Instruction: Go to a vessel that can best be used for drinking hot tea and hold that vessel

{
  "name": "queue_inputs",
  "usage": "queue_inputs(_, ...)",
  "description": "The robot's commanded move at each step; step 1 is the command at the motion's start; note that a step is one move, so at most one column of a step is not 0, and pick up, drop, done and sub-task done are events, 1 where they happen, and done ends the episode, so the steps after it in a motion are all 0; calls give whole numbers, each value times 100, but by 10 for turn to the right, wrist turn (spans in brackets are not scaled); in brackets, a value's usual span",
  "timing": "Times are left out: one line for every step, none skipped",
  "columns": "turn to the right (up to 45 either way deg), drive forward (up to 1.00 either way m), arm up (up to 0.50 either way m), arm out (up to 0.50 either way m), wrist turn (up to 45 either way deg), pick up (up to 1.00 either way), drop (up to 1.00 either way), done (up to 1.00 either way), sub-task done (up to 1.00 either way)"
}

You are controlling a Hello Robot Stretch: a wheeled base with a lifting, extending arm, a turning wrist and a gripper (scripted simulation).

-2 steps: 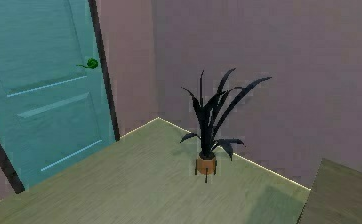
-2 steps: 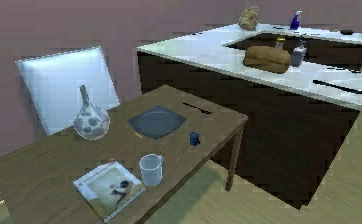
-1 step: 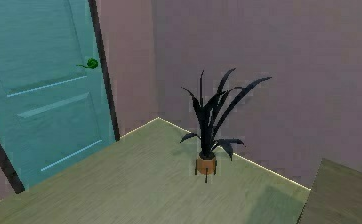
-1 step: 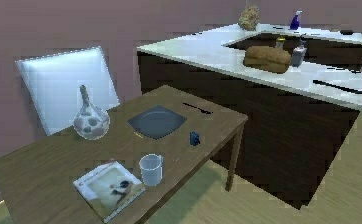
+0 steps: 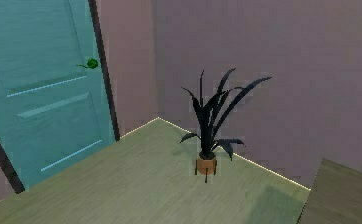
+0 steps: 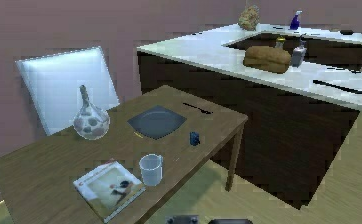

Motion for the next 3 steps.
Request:
queue_inputs(0, 0, 0, 28, 0, 0, 0, 0, 0)
queue_inputs(0, 0, 0, 0, 450, 0, 0, 0, 0)
queue_inputs(0, 0, 0, 0, 450, 0, 0, 0, 0)
